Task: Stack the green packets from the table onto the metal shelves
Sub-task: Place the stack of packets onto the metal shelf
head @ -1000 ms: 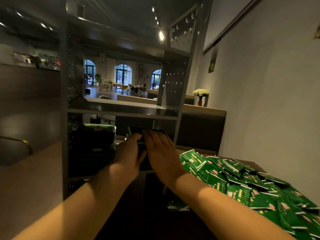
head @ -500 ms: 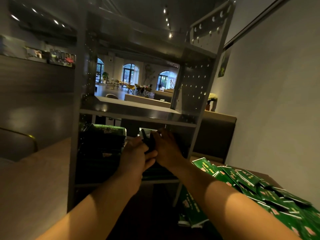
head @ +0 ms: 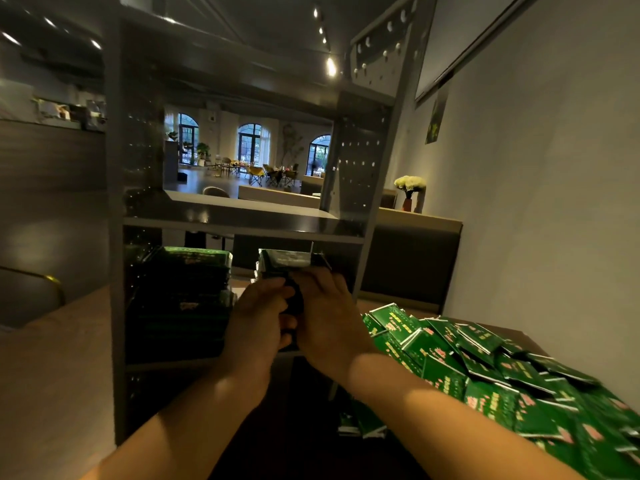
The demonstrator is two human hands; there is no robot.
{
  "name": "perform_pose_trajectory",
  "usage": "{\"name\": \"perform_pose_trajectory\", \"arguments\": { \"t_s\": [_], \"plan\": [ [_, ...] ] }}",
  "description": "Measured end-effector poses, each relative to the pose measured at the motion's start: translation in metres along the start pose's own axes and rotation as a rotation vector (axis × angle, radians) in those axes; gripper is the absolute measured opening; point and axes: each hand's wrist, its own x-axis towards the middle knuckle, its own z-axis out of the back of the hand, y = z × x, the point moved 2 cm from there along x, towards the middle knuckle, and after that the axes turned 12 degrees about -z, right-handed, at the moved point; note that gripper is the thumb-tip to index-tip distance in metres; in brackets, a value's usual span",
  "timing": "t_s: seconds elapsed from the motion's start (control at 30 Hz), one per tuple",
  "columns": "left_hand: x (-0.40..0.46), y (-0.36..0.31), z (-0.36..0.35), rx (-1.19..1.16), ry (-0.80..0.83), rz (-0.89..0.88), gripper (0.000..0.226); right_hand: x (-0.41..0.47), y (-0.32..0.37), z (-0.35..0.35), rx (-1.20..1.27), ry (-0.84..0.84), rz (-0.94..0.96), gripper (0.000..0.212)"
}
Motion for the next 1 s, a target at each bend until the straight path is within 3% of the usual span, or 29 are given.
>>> {"name": "perform_pose_trajectory", "arguments": {
  "t_s": [0.13,0.27,0.47,0.73,0.83,0.93,1.0],
  "plan": [
    [-0.025,0.021,-0.026,0.036,0.049,0.018,0.026,-0.046,-0.032,0.016,0.100,0.040,-0.079,0.042],
    [-0.048,0.047,-0.065,0.103,0.195,0.027,0.029,-0.073,-0.080,0.031,0.040,0.198,-0.417,0.032],
    [-0.072,0.090,-0.125,0.128,0.438,-0.120,0.030,-0.117,-0.153,0.045,0.054,-0.005,-0.502,0.032],
    [-0.081,0.151,-0.181,0.291,0.545,-0.283,0.027,-0.154,-0.239,0.049,-0.030,0.012,-0.693,0.028],
    [-0.080,0.171,-0.188,0.437,0.595,-0.455,0.020,-0.159,-0.259,0.043,-0.046,0.042,-0.766,0.028],
    [-0.069,0.189,-0.186,0.756,0.621,-0.688,0.014,-0.158,-0.273,0.037,-0.083,0.063,-0.834,0.028],
    [-0.056,0.200,-0.184,0.924,0.616,-0.731,0.019,-0.156,-0.281,0.035,-0.116,0.058,-0.839,0.029]
  ]
}}
